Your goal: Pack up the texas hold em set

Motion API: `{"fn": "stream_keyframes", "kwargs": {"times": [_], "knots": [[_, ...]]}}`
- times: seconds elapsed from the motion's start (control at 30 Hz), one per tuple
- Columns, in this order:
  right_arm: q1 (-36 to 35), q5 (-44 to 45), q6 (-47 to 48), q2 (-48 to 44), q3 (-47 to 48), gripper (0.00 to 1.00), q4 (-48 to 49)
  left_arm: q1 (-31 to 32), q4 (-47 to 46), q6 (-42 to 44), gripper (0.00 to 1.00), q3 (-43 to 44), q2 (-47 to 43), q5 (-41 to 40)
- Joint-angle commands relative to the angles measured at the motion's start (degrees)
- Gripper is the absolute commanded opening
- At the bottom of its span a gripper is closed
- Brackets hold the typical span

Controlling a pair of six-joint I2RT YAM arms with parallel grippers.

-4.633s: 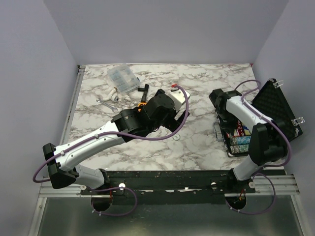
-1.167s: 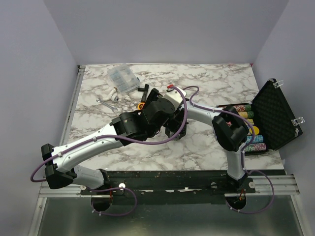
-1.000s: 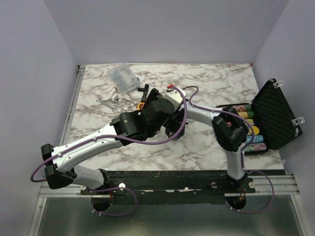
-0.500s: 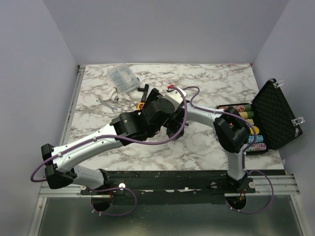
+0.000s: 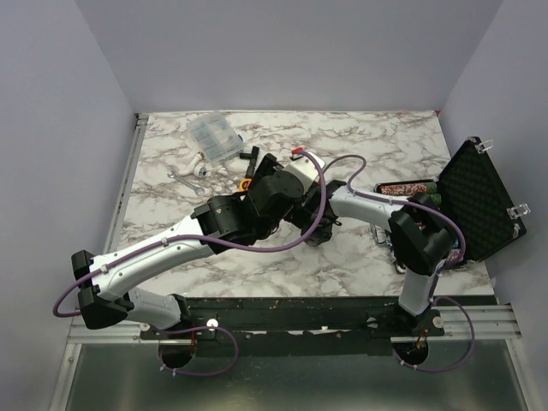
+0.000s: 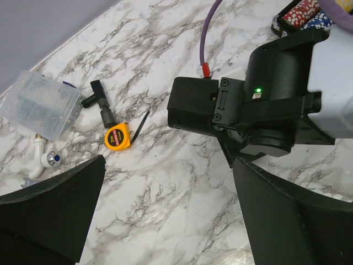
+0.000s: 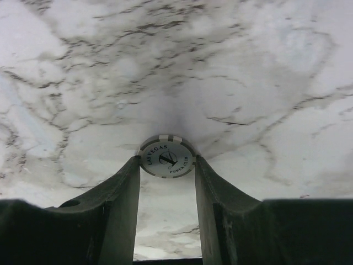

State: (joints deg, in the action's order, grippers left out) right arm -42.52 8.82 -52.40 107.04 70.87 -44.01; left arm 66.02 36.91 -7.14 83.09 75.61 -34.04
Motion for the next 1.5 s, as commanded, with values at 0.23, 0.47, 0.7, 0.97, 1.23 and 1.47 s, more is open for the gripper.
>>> {"fn": "stream_keyframes", "kwargs": {"times": [0.23, 0.47, 0.7, 0.97, 1.23, 1.47], "knots": [[5.38, -3.06, -3.93, -14.68, -11.04, 0.01, 8.01, -0.10, -1.67, -0.31, 0.99, -0.99, -1.17, 1.09], [10.92, -10.79, -5.43, -26.80, -17.28, 0.01, 13.68, -0.45, -3.26, -1.70, 0.98, -2.09, -0.11, 7.95], [14.82, -21.16, -10.67, -34.57, -21.80, 0.01, 22.29, -2.34, -4.15, -5.51, 0.97, -2.41, 2.52, 17.41], [17.03, -30.90, -20.94, -38.49, -26.56, 0.01, 34.18, -8.82, -4.81, -12.35, 0.77, -2.12, 6.10, 28.37], [18.22, -33.36, -25.34, -39.48, -28.06, 0.01, 41.05, -12.35, -8.22, -16.32, 0.61, -5.15, 5.95, 31.14], [18.48, -35.27, -26.76, -38.45, -28.07, 0.01, 44.71, -16.51, -10.30, -21.11, 0.50, -6.62, 6.61, 33.75]]}}
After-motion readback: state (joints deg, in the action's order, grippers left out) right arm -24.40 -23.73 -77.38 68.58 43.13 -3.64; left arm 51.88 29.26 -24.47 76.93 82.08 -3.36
